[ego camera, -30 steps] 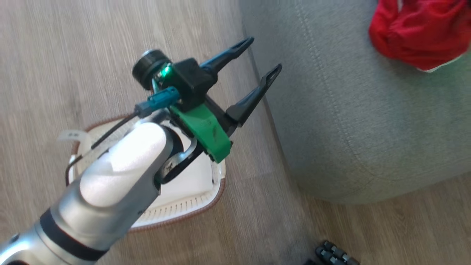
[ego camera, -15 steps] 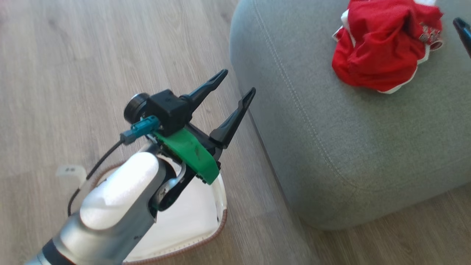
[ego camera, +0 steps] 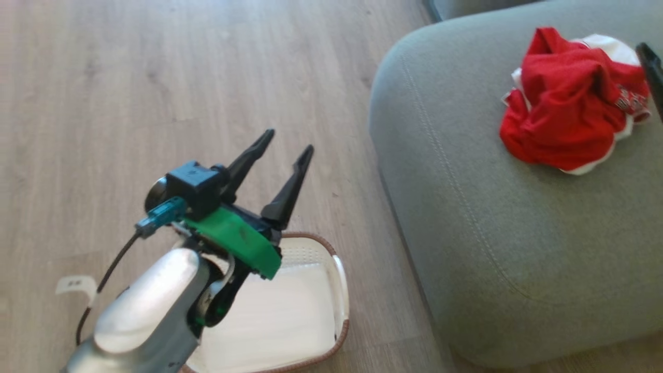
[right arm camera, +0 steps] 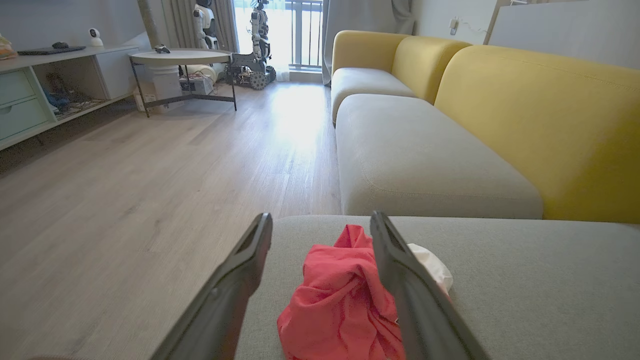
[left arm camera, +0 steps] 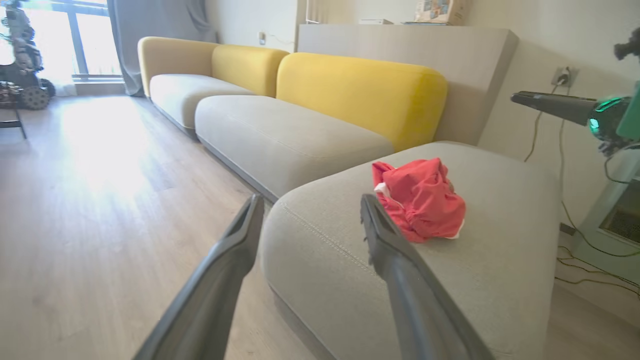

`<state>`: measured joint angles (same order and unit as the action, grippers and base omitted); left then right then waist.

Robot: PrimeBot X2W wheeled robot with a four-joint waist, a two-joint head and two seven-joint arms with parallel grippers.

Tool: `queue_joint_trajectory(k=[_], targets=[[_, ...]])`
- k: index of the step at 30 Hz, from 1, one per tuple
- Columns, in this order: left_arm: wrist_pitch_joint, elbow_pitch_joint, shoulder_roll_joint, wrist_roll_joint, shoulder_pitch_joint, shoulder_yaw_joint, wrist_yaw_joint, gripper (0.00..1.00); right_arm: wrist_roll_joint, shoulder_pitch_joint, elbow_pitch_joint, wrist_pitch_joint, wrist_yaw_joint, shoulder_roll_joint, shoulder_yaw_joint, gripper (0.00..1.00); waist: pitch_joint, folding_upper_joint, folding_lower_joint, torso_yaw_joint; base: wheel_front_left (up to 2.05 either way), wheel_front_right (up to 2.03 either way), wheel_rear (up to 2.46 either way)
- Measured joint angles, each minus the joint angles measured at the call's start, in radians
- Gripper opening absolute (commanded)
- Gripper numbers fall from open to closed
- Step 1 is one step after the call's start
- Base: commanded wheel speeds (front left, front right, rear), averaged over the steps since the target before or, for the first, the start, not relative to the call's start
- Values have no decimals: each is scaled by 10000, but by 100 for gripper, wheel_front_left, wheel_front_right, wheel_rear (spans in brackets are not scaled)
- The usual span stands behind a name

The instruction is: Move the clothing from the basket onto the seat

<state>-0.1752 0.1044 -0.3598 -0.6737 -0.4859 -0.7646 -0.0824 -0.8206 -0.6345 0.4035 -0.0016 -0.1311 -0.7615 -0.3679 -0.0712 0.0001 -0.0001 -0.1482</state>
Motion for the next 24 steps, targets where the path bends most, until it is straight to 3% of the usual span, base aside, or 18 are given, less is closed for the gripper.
queue_joint_trajectory(k=[7, 15, 24], targets=[[-119, -44, -249, -105, 482, 270, -349, 100, 734, 1639, -886, -280, 2, 485, 1457, 100, 308, 0, 0, 647, 0, 0, 0], [-449, -121, -560, -263, 1279, 729, -947, 100, 2119, 3946, -2604, -430, 2, 2238, 3292, 100, 611, 0, 0, 1349, 0, 0, 0], [-665, -150, -717, -263, 2513, 1419, -1522, 100, 3223, 5883, -3962, -637, 2, 4086, 4201, 100, 849, 0, 0, 1708, 0, 0, 0]])
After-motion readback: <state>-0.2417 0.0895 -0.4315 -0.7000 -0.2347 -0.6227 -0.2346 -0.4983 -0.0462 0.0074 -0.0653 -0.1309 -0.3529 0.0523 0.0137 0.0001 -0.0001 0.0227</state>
